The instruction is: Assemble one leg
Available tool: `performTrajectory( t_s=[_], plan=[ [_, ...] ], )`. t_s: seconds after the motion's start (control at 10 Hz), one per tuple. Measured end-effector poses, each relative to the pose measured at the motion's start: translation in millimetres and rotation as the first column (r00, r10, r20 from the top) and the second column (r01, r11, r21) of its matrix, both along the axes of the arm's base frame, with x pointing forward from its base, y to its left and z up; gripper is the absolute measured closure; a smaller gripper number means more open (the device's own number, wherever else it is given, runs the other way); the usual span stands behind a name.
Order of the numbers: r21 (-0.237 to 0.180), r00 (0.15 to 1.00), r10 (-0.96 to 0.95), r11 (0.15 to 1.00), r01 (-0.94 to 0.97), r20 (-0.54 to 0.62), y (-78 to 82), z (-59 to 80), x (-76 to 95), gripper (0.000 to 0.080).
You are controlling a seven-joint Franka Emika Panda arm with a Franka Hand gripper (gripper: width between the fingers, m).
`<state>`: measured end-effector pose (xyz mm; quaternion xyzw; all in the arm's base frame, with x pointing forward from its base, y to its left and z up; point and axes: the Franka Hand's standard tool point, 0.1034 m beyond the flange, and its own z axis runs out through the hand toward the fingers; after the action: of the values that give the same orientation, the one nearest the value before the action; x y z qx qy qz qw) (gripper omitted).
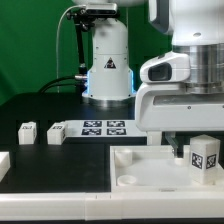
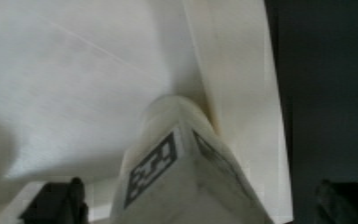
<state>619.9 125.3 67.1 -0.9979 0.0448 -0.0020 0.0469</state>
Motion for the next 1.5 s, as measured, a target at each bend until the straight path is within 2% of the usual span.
performTrajectory(
  t_s=[0.3,0.5,0.7,0.8,1.0,1.3,1.5],
  plan=[
    [-0.015,0.959,0.281,0.96,-0.281,0.025,-2.4,0.9,1.3,0.015],
    [-0.019,0.927,0.373,0.928,-0.373,0.033,-3.9,0.7,1.6,0.015],
    [-0.018,0.93,0.366,0.931,-0.365,0.032,-3.9,0.7,1.6,0.0417],
    [-0.016,0.937,0.347,0.938,-0.347,0.031,-4.0,0.7,1.6,0.0508],
    [-0.016,0.944,0.327,0.945,-0.327,0.029,-4.3,0.6,1.7,0.0508],
    [-0.004,0.998,0.06,0.998,-0.06,0.012,-6.3,0.5,2.6,0.0508],
    [0.006,0.974,-0.225,0.974,0.225,-0.003,-6.4,-0.2,2.7,0.0508]
  ],
)
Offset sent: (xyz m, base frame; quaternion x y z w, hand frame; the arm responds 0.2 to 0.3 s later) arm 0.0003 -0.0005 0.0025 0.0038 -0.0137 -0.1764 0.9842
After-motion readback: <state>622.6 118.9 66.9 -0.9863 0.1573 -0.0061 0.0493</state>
